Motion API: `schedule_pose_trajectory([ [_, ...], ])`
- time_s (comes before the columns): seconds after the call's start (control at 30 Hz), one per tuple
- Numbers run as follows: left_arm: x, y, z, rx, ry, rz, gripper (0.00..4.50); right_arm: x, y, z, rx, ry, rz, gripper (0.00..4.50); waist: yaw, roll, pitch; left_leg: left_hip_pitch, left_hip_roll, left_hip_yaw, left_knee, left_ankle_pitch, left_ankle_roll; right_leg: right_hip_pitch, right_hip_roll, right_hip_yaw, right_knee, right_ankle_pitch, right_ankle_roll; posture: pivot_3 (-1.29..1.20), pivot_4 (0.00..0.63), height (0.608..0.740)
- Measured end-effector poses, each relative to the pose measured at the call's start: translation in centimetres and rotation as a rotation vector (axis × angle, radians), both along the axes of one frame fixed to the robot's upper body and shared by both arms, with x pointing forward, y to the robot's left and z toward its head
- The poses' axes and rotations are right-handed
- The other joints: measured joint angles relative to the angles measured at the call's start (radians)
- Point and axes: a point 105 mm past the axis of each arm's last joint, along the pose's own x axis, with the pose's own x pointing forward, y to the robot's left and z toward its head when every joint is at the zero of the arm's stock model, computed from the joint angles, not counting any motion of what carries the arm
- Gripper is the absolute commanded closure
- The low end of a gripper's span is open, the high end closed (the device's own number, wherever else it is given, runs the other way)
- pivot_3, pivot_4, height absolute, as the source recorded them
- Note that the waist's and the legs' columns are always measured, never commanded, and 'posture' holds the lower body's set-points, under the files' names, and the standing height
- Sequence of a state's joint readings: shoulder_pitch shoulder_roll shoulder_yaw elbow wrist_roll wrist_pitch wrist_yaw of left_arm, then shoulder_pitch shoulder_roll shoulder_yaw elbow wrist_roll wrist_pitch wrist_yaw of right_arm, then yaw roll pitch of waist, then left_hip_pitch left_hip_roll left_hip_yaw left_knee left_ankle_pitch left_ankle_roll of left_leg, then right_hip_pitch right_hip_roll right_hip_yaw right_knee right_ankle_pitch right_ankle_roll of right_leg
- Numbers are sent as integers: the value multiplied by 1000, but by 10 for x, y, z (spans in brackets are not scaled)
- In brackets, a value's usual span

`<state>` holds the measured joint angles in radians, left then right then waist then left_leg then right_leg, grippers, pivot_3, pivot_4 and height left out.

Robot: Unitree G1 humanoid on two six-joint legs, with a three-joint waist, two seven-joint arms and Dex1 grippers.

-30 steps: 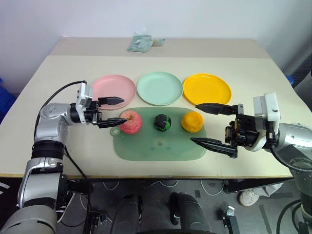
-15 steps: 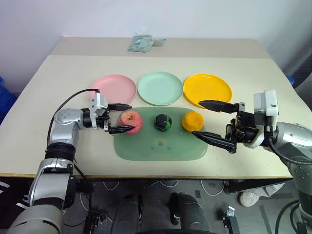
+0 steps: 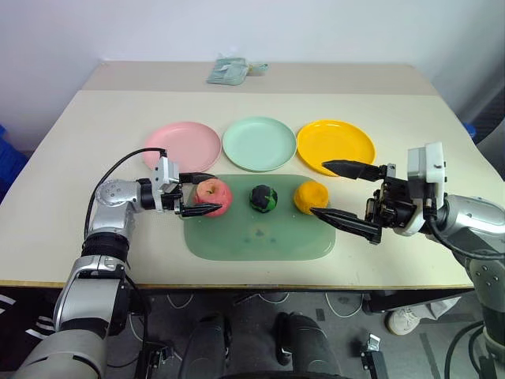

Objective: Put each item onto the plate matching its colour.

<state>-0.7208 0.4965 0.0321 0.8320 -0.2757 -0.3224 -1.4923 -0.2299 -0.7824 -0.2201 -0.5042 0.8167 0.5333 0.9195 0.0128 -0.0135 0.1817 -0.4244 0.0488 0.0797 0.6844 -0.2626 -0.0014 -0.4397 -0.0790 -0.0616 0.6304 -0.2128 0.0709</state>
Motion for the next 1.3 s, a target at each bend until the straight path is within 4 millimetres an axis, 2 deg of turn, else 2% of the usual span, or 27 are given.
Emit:
schedule_pose_trajectory([
  [0.1, 3, 4, 2, -58, 33, 37, 1289, 2, 1, 1, -8, -11, -4, 0, 0, 0, 0, 0, 0, 0, 0, 0, 0, 0, 0, 0, 0, 0, 0, 0, 150, 740],
  [0.2, 10, 10, 7, -139, 84, 102, 1289, 13, -1, 1, -5, -36, -58, 0, -1, -1, 0, -1, 0, 0, 0, 0, 0, -1, 0, 0, 0, 0, 0, 0, 150, 740],
  [0.4, 49, 28, 56, -243, -64, 369, 1289, 34, -3, 4, 3, -66, -152, 0, 0, -2, 1, -1, 0, 0, 0, 0, 0, -1, 0, 0, 0, 1, 2, 0, 150, 740],
  [0.47, 57, 34, 65, -261, -107, 451, 1289, 39, 1, 3, 12, -55, -165, 0, 0, -2, 1, -1, 0, 0, 0, 0, 1, -1, 0, 0, 0, 1, 2, 0, 150, 740],
  [0.57, 70, 43, 59, -236, -98, 586, 1289, 50, 5, 3, 39, -46, -204, 0, -3, -2, 1, -1, 0, 1, 0, 0, 1, -1, 0, 0, 0, 1, 2, 0, 150, 740],
  [0.7, 78, 53, 43, -212, -60, 709, 1289, 60, 7, 6, 41, -64, -253, 0, -2, -2, 1, -1, 0, 1, 0, 0, 1, -1, 0, -1, 0, 1, 2, 0, 150, 740],
  [0.87, 84, 56, 42, -212, -67, 780, 1289, 62, 9, 5, 31, -72, -258, 0, 1, -3, 2, -2, -1, 1, 0, 0, 0, -1, 0, 0, -1, 2, 3, 0, 150, 740],
  [0.97, 86, 50, 43, -222, -66, 769, 1289, 61, 9, 5, 26, -77, -256, 0, 0, -3, 2, -2, 0, 1, 0, 0, 1, -1, 0, -1, 0, 2, 3, 0, 150, 740],
  [1.03, 86, 49, 42, -224, -60, 770, 331, 60, 10, 5, 25, -82, -248, 0, -1, -3, 2, -2, 0, 1, 0, 0, 0, -1, 0, -1, 0, 2, 3, 0, 150, 740],
  [1.07, 86, 50, 41, -225, -55, 777, 48, 57, 11, 6, 26, -91, -236, 0, -2, -3, 2, -2, 0, 1, 0, 0, 0, -1, 0, -1, 0, 2, 3, 0, 150, 740],
  [1.3, 85, 48, 41, -229, -45, 757, 48, 49, 15, 10, 28, -117, -192, 0, -2, -3, 2, -2, 0, 1, 0, 0, 0, -1, 0, -1, 0, 2, 3, 0, 150, 740],
])
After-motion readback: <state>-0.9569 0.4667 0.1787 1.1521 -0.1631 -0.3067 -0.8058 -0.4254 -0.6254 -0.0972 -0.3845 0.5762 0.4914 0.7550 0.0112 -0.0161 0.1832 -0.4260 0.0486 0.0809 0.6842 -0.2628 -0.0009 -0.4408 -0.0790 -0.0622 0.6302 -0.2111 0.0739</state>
